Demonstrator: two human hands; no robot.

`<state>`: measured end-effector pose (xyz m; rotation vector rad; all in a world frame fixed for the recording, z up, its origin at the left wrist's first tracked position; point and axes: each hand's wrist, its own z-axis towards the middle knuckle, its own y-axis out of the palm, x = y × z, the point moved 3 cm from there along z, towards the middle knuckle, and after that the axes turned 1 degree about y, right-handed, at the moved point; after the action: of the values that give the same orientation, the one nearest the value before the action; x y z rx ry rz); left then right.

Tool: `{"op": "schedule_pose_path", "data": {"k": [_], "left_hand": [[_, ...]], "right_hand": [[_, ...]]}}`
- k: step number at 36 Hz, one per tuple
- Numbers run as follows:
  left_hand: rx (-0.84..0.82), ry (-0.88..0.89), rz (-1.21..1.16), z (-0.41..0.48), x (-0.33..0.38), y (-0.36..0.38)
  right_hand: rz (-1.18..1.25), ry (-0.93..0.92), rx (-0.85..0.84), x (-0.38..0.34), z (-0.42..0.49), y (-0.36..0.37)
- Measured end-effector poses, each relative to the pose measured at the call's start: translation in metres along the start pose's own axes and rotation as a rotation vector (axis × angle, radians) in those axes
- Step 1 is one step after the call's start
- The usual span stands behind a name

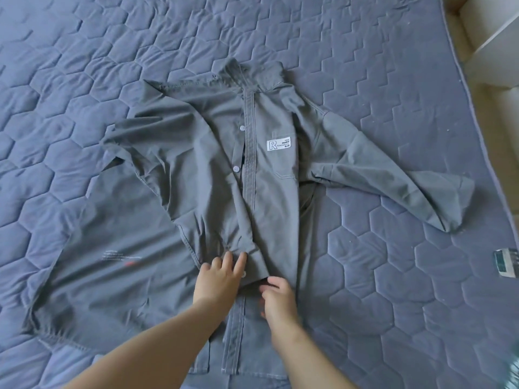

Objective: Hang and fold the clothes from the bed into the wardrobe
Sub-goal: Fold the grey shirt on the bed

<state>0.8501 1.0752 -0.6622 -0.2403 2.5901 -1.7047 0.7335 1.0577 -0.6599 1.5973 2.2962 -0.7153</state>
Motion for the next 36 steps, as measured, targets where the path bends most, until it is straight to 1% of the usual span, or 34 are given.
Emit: {"op": "schedule_pose_path", "data": {"k": [1,2,3,4,6,7,8,10,12,14,16,18,20,21,22,24,28,30,32,34,36], "left_hand": [[0.085,0.035,-0.031,-0.003,0.001,-0.006],[0.096,0.050,-0.064,-0.004,0.000,-0.009],[0.043,0.024,-0.129,-0.004,-0.004,-0.010],[-0.005,-0.072,-0.230,-0.002,-0.011,-0.007],[-0.029,-0.332,-0.583,0.003,-0.031,-0.004],[0.008,-0.456,-0.787,0.005,-0.042,-0.005],[0.086,-0.553,-0.955,0.006,-0.053,-0.008],[0.245,-0.717,-1.187,0.007,-0.079,-0.018],[0.397,-0.829,-1.387,0.005,-0.104,-0.029],[0.484,-0.880,-1.528,0.000,-0.125,-0.038],[0.494,-0.889,-1.556,-0.006,-0.140,-0.045],[0.471,-0.889,-1.541,-0.012,-0.149,-0.048],[0.454,-0.893,-1.530,-0.017,-0.154,-0.050],[0.447,-0.893,-1.525,-0.018,-0.156,-0.051],[0.447,-0.892,-1.522,-0.019,-0.157,-0.053],[0.456,-0.880,-1.528,-0.020,-0.158,-0.057],[0.517,-0.845,-1.545,-0.018,-0.160,-0.069],[0.570,-0.817,-1.544,-0.017,-0.163,-0.080],[0.628,-0.782,-1.529,-0.017,-0.165,-0.095],[0.677,-0.742,-1.518,-0.018,-0.167,-0.109],[0.686,-0.676,-1.489,-0.020,-0.165,-0.122]], "right_hand": [[-0.015,0.000,0.015,0.002,0.000,0.000],[-0.043,0.000,0.031,0.005,-0.001,0.000],[-0.085,-0.008,0.047,0.007,-0.001,0.001],[-0.142,-0.025,0.060,0.008,-0.002,0.001],[-0.279,-0.061,0.067,0.009,-0.004,0.004],[-0.346,-0.078,0.056,0.008,-0.005,0.007],[-0.396,-0.095,0.039,0.008,-0.007,0.010],[-0.447,-0.131,-0.019,0.009,-0.008,0.020],[-0.494,-0.174,-0.081,0.010,-0.008,0.031],[-0.588,-0.205,-0.096,0.011,-0.007,0.041],[-0.701,-0.209,-0.042,0.011,-0.009,0.048],[-0.858,-0.211,0.034,0.010,-0.012,0.055],[-0.944,-0.226,0.082,0.009,-0.012,0.060],[-0.932,-0.231,0.095,0.009,-0.011,0.060],[-0.870,-0.224,0.098,0.008,-0.010,0.059],[-0.684,-0.215,0.104,0.007,-0.008,0.054],[-0.457,-0.284,0.145,-0.004,-0.018,0.046],[-0.379,-0.354,0.086,-0.012,-0.030,0.051],[-0.369,-0.402,-0.030,-0.016,-0.044,0.064],[-0.453,-0.410,-0.161,-0.015,-0.053,0.079],[-0.591,-0.393,-0.250,-0.011,-0.056,0.089]]}}
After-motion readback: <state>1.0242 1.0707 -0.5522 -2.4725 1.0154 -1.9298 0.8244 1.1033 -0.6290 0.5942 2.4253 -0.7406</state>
